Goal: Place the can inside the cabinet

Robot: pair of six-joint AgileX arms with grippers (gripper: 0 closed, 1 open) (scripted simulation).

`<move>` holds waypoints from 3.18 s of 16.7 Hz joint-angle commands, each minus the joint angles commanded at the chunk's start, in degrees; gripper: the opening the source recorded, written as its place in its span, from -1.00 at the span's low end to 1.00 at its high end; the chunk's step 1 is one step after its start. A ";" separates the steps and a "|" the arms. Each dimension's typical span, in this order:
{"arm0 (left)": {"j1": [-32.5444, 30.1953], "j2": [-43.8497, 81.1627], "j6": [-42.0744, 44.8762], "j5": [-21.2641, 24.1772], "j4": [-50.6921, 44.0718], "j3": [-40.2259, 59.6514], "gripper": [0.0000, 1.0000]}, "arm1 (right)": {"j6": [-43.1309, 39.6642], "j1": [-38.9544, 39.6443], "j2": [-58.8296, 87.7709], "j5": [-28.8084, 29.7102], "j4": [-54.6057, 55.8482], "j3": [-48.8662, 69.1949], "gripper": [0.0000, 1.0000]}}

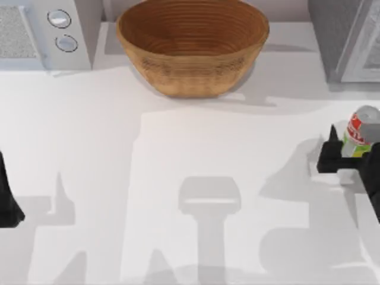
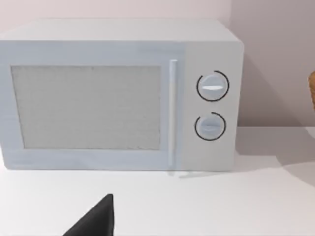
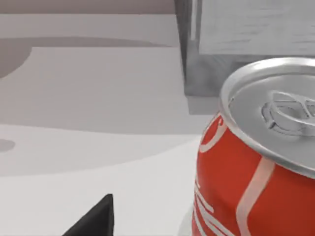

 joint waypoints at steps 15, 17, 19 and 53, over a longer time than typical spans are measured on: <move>0.00 0.00 0.00 0.00 0.00 0.00 1.00 | -0.24 -1.10 1.39 -1.05 -3.50 4.95 -0.06; 0.00 0.00 0.00 0.00 0.00 0.00 1.00 | -0.24 -1.10 1.39 -1.05 -3.50 4.95 -0.36; 0.00 0.00 0.00 0.00 0.00 0.00 1.00 | -0.24 -1.10 1.39 -1.05 -3.50 4.95 -0.66; 0.00 0.00 0.00 0.00 0.00 0.00 1.00 | 0.01 -0.98 -41.71 -1.62 -52.13 10.24 -1.00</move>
